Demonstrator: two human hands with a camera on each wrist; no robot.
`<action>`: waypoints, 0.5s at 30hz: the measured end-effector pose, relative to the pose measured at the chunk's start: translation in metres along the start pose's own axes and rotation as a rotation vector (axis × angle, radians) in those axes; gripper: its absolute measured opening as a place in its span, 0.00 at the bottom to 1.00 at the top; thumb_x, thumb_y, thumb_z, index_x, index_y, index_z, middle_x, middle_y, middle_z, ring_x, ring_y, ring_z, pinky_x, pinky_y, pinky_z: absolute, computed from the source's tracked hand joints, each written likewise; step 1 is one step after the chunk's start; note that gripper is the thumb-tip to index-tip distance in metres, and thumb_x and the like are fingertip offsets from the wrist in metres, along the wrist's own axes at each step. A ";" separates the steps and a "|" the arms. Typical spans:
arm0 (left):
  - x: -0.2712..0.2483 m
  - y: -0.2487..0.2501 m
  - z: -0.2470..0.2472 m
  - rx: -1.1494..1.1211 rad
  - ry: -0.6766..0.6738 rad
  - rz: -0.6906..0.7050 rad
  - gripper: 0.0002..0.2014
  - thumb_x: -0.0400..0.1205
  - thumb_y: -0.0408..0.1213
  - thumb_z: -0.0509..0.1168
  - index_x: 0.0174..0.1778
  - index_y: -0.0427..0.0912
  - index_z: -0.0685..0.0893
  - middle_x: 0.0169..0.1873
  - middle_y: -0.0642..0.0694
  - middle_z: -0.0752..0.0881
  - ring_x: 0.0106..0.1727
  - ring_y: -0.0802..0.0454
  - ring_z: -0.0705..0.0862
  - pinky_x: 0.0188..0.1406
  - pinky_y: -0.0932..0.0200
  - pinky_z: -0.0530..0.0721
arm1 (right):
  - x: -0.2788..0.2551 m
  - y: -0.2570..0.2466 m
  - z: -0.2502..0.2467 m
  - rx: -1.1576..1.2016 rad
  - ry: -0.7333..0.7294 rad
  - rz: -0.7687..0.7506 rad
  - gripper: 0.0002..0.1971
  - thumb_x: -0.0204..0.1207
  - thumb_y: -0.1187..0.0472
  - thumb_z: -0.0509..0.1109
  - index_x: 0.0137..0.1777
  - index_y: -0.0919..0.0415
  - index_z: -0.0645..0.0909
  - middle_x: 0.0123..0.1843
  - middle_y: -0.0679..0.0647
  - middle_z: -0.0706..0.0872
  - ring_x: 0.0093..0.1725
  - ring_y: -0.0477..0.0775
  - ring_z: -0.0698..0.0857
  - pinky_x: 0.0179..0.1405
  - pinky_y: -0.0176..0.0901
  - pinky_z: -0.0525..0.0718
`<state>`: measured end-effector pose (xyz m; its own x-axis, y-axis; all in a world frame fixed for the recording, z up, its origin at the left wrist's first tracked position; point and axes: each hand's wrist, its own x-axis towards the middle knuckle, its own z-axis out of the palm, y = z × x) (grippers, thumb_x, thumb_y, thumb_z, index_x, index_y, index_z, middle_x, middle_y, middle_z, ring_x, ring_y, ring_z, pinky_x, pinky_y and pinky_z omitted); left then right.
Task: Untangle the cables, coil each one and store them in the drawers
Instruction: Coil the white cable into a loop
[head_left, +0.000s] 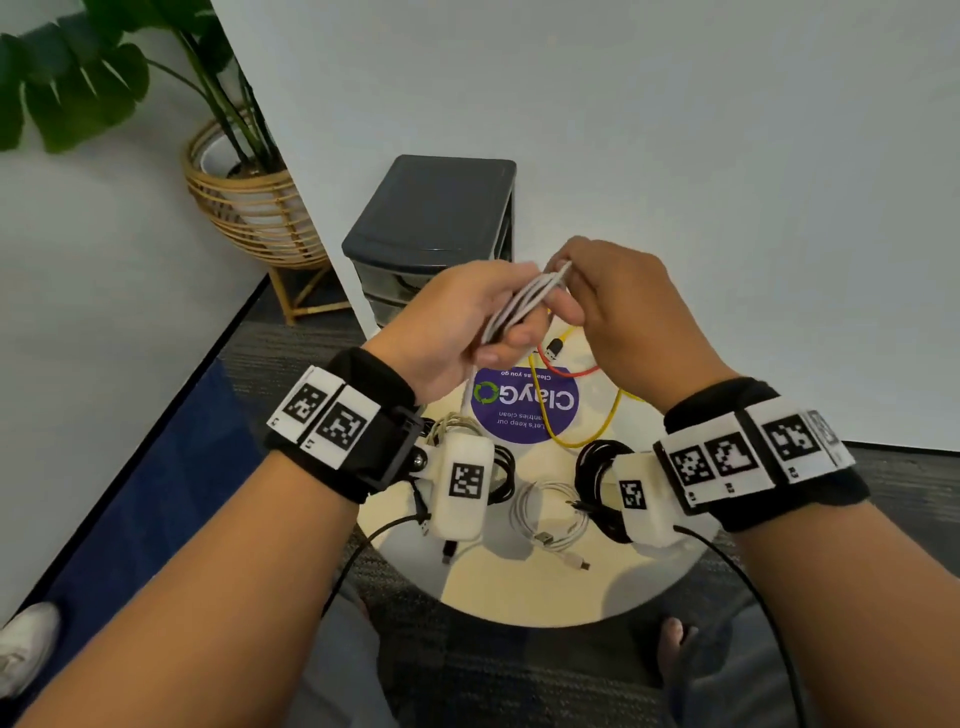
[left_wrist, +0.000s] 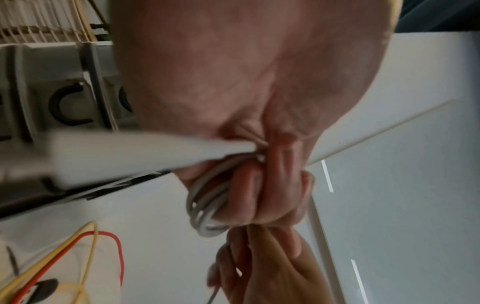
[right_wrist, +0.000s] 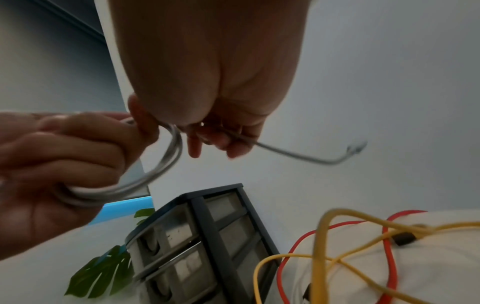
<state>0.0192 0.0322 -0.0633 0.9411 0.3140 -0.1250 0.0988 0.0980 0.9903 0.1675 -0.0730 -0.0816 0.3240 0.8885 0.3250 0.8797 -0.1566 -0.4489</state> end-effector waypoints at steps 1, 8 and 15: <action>-0.001 0.003 0.001 0.006 -0.009 0.011 0.27 0.95 0.42 0.45 0.59 0.24 0.83 0.28 0.44 0.67 0.23 0.51 0.60 0.25 0.58 0.59 | 0.000 -0.001 0.001 0.068 0.052 -0.016 0.06 0.86 0.64 0.64 0.55 0.62 0.81 0.45 0.58 0.86 0.45 0.62 0.84 0.44 0.56 0.82; -0.013 0.008 0.003 -0.106 0.099 0.241 0.21 0.94 0.37 0.51 0.66 0.25 0.82 0.26 0.47 0.81 0.25 0.52 0.83 0.32 0.58 0.78 | 0.002 0.005 -0.003 0.167 0.069 -0.076 0.22 0.91 0.44 0.50 0.60 0.55 0.81 0.40 0.52 0.86 0.39 0.54 0.84 0.42 0.53 0.81; 0.000 0.008 0.000 -0.389 0.460 0.383 0.17 0.94 0.35 0.55 0.71 0.27 0.79 0.46 0.43 0.93 0.35 0.56 0.89 0.37 0.67 0.85 | 0.001 -0.005 0.011 0.057 -0.207 -0.122 0.14 0.92 0.46 0.51 0.61 0.49 0.76 0.33 0.47 0.82 0.33 0.49 0.82 0.33 0.50 0.77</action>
<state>0.0199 0.0331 -0.0558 0.6464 0.7520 0.1289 -0.4141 0.2039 0.8871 0.1597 -0.0668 -0.0887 0.1331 0.9697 0.2050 0.8853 -0.0233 -0.4645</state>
